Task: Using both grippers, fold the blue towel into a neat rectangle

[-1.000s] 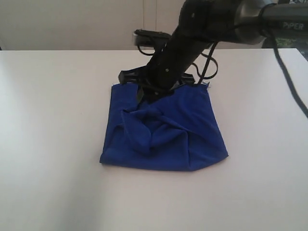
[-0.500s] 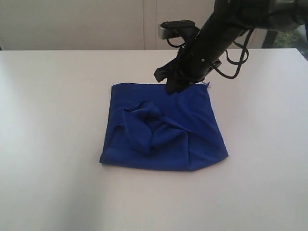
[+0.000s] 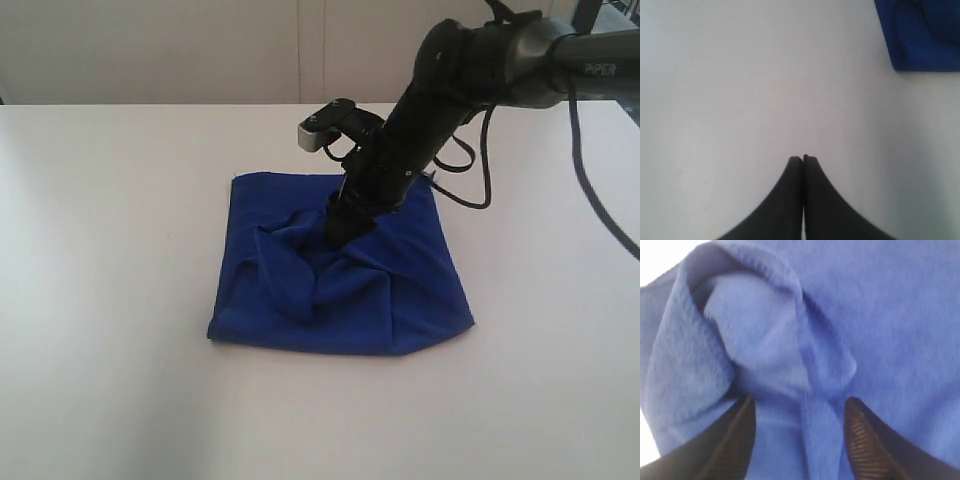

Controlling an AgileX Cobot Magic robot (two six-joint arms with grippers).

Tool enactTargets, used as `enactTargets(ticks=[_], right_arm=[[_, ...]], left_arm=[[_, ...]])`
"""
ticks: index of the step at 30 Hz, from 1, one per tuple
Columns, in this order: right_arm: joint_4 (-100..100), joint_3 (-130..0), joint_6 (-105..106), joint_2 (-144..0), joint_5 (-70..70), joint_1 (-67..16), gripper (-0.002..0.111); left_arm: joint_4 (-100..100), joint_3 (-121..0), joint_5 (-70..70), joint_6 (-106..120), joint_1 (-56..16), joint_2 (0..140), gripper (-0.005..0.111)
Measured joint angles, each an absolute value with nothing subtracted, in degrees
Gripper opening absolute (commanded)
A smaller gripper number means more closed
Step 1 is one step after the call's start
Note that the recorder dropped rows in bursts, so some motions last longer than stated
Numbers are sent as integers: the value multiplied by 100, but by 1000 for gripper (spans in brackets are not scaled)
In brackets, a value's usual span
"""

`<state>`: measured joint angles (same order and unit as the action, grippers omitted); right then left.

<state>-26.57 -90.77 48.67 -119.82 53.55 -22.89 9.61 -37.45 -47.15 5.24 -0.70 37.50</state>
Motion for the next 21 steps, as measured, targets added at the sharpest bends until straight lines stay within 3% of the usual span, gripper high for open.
enactTargets(ticks=[3,9,21], right_arm=[[-2901,-9077,5248,-12077,5147,-2289,46],[-2980,-9077,5564,-12153,4952,-2289,-1],[-2966,-9077,4981,-11503,5072,-2289,0]], left_arm=[[961,-3745,-4715,524,-70,3750,0],[961,-3745,-4715,524,-70,3750,0],[961,-3745,-4715,524,-70,3750,0]])
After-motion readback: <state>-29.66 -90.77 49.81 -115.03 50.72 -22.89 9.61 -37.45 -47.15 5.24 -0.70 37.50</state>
